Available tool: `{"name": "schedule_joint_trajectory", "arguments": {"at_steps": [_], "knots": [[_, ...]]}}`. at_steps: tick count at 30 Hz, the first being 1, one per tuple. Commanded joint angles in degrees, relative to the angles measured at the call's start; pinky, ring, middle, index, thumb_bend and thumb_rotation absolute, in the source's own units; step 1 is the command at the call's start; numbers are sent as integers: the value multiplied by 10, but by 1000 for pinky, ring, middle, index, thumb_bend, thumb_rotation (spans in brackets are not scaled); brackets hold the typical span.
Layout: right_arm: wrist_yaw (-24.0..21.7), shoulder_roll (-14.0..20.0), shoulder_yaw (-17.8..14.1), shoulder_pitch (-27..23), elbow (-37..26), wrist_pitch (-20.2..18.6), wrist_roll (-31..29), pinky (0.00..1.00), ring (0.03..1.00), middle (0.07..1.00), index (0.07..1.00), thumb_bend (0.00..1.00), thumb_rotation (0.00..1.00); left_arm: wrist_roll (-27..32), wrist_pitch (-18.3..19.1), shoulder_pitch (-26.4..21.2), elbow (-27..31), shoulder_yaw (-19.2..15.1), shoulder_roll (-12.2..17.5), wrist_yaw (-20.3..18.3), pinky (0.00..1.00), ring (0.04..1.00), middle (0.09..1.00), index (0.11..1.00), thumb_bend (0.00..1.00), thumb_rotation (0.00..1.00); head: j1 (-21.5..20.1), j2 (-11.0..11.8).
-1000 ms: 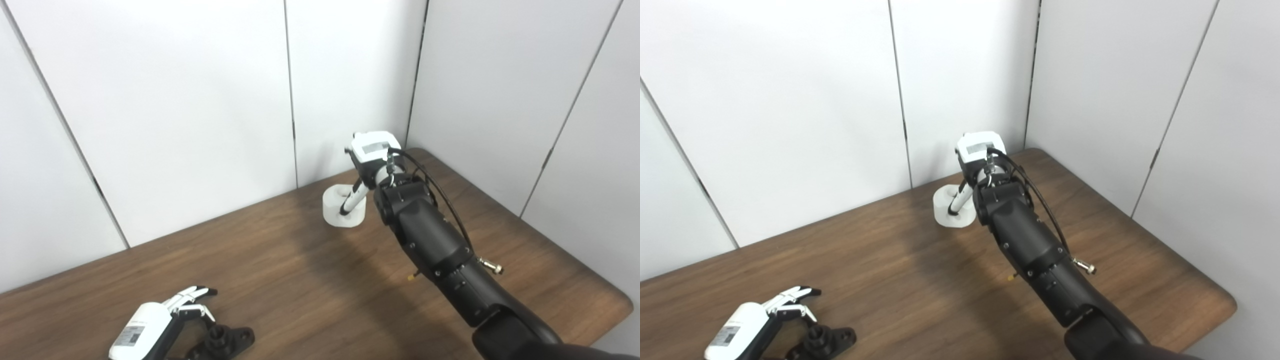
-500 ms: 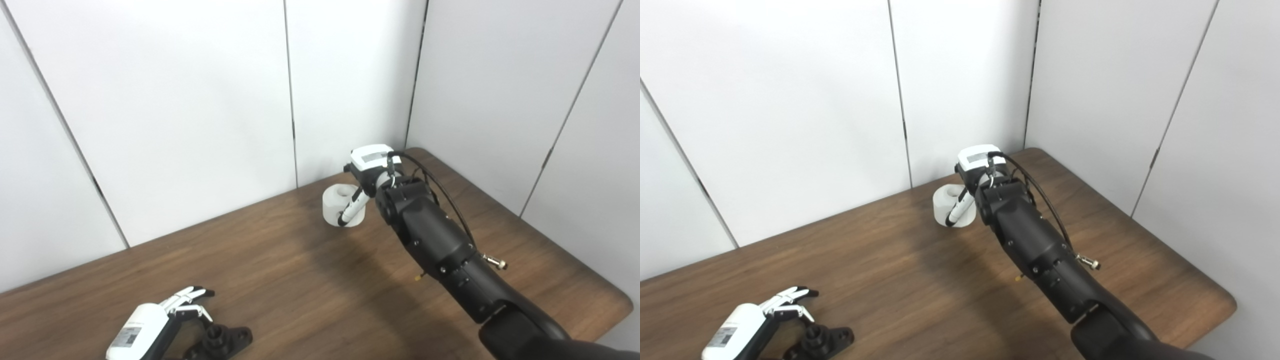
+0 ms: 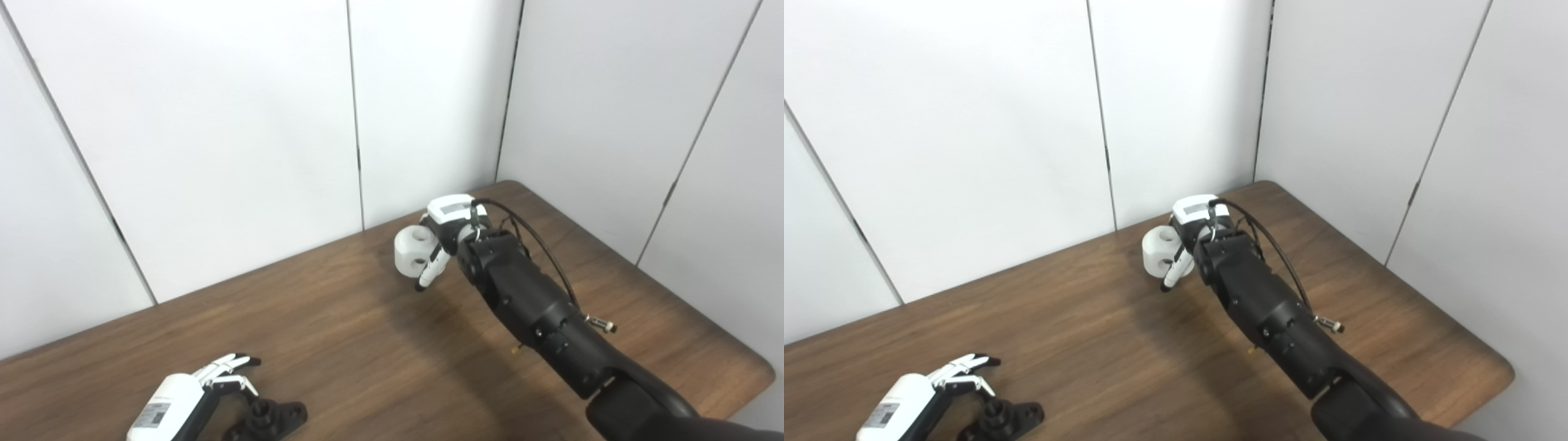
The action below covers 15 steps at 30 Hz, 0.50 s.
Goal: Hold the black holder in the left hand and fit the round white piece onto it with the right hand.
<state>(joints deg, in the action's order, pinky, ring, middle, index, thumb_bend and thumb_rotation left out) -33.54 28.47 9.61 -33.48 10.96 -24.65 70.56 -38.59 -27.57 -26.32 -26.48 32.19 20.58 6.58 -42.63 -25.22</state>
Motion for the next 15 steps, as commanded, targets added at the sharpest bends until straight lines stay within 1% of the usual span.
{"name": "schedule_joint_trajectory", "arguments": {"at_steps": [1, 6, 11, 13, 15], "knots": [[30, 10, 0, -28, -1, -10, -7, 912, 960, 981, 840, 1000, 462, -29, 21, 42, -29, 13, 43, -56, 773, 885, 844, 487, 524, 56, 1, -1], [45, 11, 10, -31, 15, -16, -13, 903, 956, 974, 839, 1000, 458, -31, 18, 46, -23, 15, 45, -53, 768, 871, 835, 487, 524, 55, 1, -3], [62, 12, 10, -32, 25, -18, -27, 911, 953, 968, 838, 1000, 441, -27, 17, 49, -21, 14, 47, -56, 772, 872, 836, 486, 524, 55, 2, -5], [86, 9, 6, -29, 25, -18, -36, 894, 937, 952, 825, 998, 420, -24, 19, 52, -15, 13, 47, -60, 767, 869, 834, 486, 524, 55, 3, -5], [117, 7, 3, -24, 24, -15, -45, 853, 899, 917, 775, 964, 381, -22, 22, 53, -9, 12, 49, -65, 774, 873, 836, 487, 524, 54, 5, -8]]}}
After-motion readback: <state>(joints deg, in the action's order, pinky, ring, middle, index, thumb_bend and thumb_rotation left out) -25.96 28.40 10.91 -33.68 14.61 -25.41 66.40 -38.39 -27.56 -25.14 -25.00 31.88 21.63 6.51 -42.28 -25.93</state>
